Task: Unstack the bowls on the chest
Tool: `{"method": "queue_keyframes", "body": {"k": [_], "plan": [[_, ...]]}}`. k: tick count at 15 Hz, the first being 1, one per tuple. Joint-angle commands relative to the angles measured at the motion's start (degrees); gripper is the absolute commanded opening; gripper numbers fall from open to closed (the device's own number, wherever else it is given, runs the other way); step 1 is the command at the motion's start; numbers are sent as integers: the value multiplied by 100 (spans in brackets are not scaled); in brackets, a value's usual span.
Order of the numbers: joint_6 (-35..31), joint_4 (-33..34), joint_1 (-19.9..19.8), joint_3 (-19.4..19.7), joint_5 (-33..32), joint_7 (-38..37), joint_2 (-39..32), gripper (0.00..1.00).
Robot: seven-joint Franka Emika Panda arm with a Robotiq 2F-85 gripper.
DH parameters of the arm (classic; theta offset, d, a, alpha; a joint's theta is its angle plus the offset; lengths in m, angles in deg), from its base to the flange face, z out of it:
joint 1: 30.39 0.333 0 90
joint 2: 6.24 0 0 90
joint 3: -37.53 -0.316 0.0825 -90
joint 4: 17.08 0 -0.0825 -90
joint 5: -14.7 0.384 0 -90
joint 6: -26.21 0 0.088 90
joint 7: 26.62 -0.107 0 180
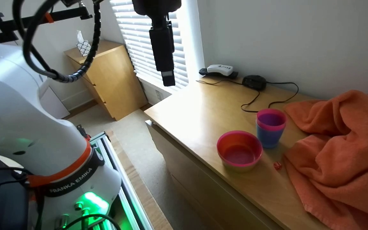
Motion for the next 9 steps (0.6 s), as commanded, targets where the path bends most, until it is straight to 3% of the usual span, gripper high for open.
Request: {"method": "queue_keyframes", "body": {"k": [1, 9], "plan": [[8, 13, -55, -50, 41, 37, -29, 100], [-208, 9, -599, 380, 57, -120, -1281, 100]]}}
